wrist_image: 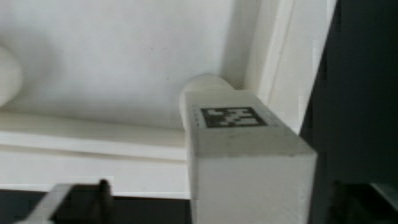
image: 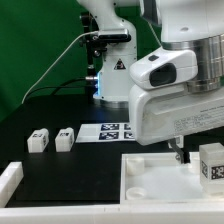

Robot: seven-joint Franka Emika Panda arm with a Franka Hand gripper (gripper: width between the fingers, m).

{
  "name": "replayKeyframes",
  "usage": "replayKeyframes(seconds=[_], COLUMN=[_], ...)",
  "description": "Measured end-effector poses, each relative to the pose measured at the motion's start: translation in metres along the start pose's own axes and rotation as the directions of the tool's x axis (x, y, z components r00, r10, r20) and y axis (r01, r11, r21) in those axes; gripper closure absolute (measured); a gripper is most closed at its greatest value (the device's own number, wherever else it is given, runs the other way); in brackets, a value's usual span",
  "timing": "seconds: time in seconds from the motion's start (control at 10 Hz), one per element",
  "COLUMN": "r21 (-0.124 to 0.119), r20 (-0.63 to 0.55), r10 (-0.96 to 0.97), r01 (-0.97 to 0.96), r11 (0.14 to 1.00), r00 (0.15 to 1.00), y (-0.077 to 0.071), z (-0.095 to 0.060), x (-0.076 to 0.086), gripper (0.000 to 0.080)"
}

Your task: Assemble one leg

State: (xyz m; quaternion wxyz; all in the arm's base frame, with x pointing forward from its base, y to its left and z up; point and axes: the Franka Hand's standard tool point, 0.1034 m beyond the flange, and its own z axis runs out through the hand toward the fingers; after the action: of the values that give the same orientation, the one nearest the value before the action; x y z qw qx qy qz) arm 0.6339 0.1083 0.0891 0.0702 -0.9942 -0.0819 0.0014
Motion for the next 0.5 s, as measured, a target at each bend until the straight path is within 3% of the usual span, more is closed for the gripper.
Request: replayKeyframes(seconds=[0.1, 0.2, 0.3, 0.5], r21=[0.000, 0.001, 0.001, 0.002], r20=[0.000, 0.000, 0.000, 0.000], r10=[0.000, 0.020, 0.041, 0.163], r01=[0.000, -0.020, -0.041, -0.163], r11=[1.000, 1.000, 0.999, 0.987], r00=[1.000, 1.000, 0.999, 0.987], y=[-0.0002, -0.0004, -0.0004, -0.0011], z=[0.0000, 0.0001, 0.0001, 0.0002], x=[0.0000, 0.0000, 0.0000, 0.0000], gripper=[0.0292, 0.0430, 0.0511, 0.0511])
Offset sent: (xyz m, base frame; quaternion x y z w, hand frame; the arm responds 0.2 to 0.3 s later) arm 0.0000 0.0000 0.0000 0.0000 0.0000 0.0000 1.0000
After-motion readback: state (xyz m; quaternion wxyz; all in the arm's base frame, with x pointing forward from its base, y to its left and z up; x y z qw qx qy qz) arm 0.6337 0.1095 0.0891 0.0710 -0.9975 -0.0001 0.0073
